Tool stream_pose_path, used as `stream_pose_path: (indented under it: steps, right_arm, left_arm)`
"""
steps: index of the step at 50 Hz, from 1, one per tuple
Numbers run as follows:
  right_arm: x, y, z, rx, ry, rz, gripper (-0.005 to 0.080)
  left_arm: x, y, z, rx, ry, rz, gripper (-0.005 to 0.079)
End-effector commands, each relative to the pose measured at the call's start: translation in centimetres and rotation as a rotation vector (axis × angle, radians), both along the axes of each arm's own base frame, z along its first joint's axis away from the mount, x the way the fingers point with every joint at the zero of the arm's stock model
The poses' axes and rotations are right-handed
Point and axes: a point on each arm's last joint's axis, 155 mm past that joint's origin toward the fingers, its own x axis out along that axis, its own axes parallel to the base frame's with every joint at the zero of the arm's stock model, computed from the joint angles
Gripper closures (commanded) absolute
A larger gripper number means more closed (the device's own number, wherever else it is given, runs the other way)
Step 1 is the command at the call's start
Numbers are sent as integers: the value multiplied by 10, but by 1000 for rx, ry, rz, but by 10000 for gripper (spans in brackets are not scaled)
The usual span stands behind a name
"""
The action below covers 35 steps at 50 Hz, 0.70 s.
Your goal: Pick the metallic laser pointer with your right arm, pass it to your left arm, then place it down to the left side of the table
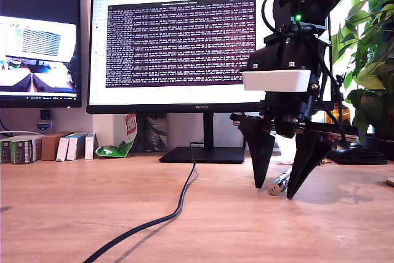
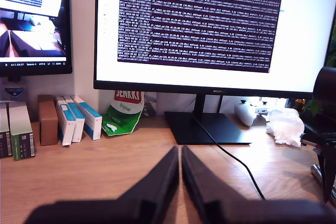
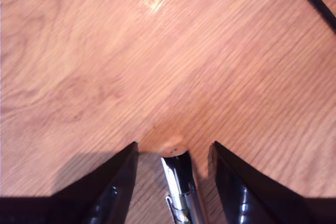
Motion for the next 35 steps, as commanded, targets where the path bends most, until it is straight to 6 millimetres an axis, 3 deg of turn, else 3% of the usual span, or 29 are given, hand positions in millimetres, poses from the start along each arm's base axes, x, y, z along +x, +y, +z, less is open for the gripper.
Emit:
stream_pose_path:
  steps: [1,13,21,25,31,35]
  right_arm:
    - [-2,-6,-16,-16,29,8,349]
    - [5,-16,-16,-14,24,-22,350]
    - [7,-18,-16,-12,20,-29,410]
    - [8,-18,-16,-11,19,-29,486]
    - [7,-18,-16,-12,21,-29,672]
    - [7,-18,-16,-13,22,-28,725]
  left_arm:
    - [1,-1,-11,8,12,-2,762]
    - [1,-1,-11,8,12,-1,762]
    - [2,0,-11,8,12,2,762]
    - [2,0,-11,8,12,2,762]
    - [2,0,-11,8,12,2,762]
    - [2,0,-11,8,12,2,762]
